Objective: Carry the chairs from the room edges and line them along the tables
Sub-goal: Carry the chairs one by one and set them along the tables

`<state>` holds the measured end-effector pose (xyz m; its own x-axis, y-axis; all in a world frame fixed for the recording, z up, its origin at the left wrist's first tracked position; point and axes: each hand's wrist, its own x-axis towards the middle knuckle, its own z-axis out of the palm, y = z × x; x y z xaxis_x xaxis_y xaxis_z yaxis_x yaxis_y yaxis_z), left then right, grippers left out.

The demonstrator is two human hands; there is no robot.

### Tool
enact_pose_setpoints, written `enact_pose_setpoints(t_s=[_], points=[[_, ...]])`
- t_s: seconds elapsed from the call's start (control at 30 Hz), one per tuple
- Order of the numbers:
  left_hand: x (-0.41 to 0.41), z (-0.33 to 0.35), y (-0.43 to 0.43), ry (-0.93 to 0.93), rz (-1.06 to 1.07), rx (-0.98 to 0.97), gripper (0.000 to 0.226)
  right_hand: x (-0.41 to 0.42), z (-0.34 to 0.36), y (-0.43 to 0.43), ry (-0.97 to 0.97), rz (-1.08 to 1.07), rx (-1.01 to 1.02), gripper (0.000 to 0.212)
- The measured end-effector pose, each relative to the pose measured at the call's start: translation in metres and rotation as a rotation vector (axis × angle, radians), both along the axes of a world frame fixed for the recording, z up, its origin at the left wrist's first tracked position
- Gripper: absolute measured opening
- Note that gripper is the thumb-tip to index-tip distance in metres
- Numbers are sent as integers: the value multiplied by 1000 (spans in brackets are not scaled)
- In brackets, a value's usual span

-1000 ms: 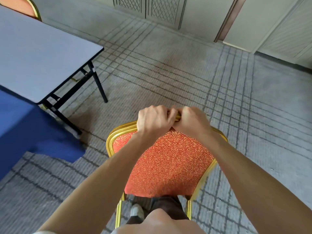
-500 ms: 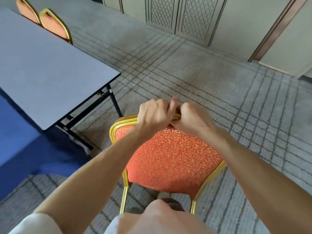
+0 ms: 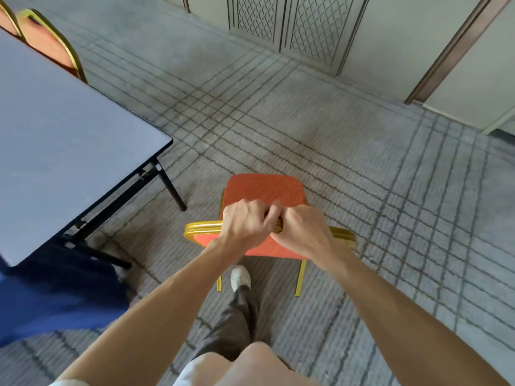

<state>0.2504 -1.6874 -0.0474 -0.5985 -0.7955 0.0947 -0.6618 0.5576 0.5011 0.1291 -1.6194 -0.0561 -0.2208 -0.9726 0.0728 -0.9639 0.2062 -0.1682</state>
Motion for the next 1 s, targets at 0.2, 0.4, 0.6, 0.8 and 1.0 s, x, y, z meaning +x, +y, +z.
enact_pose_setpoints(t_s=[0.2,0.4,0.6,0.8,1.0], points=[[-63,-16,-87,-73,-127,-189,30,-69,-3,-77,-63,31,-19,18],[-119,15,-190,-12,-145,-166,32,-119,27,-175,-43,-47,-116,12],[-162,27,-264,15,-144,-76,48,-162,36,-242,-52,-62,-210,25],[-198,24,-327,27,-171,-107,68,-206,39,-303,-99,-27,-150,32],[-247,26,-395,-48,-87,-117,52,-253,44,-374,-199,-21,-48,30]])
